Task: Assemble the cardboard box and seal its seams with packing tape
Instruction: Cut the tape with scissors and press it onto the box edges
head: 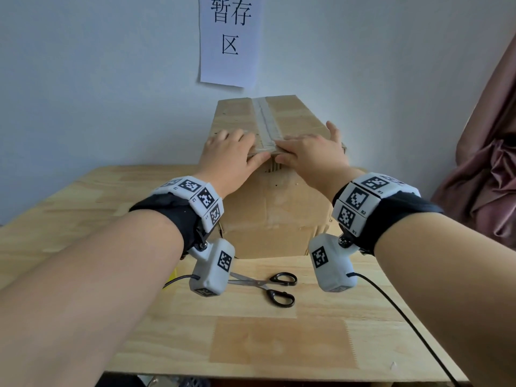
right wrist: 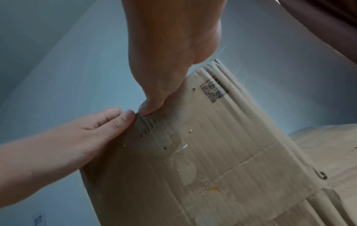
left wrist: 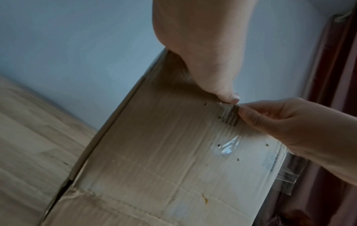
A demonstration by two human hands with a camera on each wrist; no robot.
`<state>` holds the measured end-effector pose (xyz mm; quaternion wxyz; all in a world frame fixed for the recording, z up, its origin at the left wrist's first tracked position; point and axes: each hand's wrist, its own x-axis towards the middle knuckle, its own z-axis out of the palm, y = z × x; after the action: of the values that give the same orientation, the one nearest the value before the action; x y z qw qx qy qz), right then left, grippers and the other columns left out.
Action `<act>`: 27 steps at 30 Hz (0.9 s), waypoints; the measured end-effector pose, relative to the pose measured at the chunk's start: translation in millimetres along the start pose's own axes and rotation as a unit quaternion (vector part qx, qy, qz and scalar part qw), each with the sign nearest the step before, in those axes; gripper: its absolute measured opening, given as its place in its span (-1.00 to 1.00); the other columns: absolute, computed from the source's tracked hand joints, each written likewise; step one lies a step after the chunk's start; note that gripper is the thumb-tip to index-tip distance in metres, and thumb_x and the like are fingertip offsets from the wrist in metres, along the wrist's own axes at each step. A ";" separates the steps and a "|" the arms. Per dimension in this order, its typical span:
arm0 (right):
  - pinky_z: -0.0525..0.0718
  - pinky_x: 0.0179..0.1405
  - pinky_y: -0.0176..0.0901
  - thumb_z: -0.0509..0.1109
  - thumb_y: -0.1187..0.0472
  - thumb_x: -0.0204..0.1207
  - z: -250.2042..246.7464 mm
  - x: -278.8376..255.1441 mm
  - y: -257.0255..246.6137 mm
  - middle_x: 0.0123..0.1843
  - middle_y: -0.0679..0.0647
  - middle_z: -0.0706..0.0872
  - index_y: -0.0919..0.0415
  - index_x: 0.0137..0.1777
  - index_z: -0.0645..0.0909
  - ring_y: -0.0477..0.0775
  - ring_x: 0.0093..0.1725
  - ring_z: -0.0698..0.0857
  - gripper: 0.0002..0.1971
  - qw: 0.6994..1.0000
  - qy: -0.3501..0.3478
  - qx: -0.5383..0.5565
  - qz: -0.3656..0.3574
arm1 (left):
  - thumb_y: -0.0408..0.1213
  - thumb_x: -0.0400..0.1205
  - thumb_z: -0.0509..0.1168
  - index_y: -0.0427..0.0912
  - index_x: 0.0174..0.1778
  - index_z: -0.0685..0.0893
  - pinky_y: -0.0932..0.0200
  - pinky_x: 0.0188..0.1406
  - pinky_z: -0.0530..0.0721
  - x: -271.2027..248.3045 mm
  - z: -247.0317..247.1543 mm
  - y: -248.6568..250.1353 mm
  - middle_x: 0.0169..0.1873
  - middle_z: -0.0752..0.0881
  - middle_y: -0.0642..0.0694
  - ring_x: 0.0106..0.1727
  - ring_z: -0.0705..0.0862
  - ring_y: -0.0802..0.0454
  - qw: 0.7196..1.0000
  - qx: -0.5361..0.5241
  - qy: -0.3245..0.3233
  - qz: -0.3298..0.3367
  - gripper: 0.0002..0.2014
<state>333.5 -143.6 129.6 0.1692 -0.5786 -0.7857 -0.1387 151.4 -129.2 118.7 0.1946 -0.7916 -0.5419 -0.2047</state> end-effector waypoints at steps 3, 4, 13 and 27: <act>-0.27 0.56 0.36 0.26 -0.16 0.60 0.6 1.1 2.1 0.51 -0.09 0.49 -0.11 0.54 0.36 0.05 0.53 0.41 -0.49 0.999 -0.034 -0.032 -0.016 | 0.20 0.69 -0.07 -0.10 0.31 0.47 -0.08 0.21 0.41 2.4 0.9 1.9 0.28 0.55 -0.08 0.29 0.47 -0.19 1.000 0.023 -0.017 -0.002 -0.49; -0.28 0.56 0.39 0.30 -0.17 0.57 0.3 1.2 3.4 0.57 -0.10 0.41 -0.12 0.59 0.27 0.04 0.57 0.35 -0.40 0.998 -0.044 -0.042 -0.025 | 0.22 0.68 -0.11 -0.03 0.41 0.42 -0.10 0.23 0.40 4.8 0.7 3.1 0.32 0.53 -0.08 0.32 0.46 -0.20 0.999 0.036 -0.031 0.004 -0.46; -0.28 0.56 0.37 0.36 -0.19 0.52 4.5 -5.3 40.3 0.69 -0.01 0.17 -0.11 0.64 0.18 0.10 0.67 0.10 -0.27 0.999 0.028 0.005 0.019 | 0.20 0.70 -0.10 -0.09 -0.16 0.55 0.04 -0.24 0.47 45.9 -9.7 38.3 -0.21 0.56 -0.02 -0.05 0.61 -0.15 0.994 -0.043 -0.096 0.035 -0.51; 0.16 0.22 -0.10 0.56 -0.09 0.35 17.4 -22.0 61.7 -0.03 -0.09 0.64 -0.01 0.63 0.08 0.01 0.10 0.58 -0.06 0.948 0.022 0.262 0.179 | 0.33 0.59 -0.11 -0.12 -0.07 0.43 0.08 -0.36 0.44 43.4 4.1 13.3 -0.17 0.57 -0.07 -0.24 0.53 -0.05 0.994 0.033 -0.026 0.097 -0.46</act>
<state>396.7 -137.4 105.9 0.3542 -0.6420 -0.6739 0.0913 178.6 -97.8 137.3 0.2258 -0.8387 -0.4736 -0.1463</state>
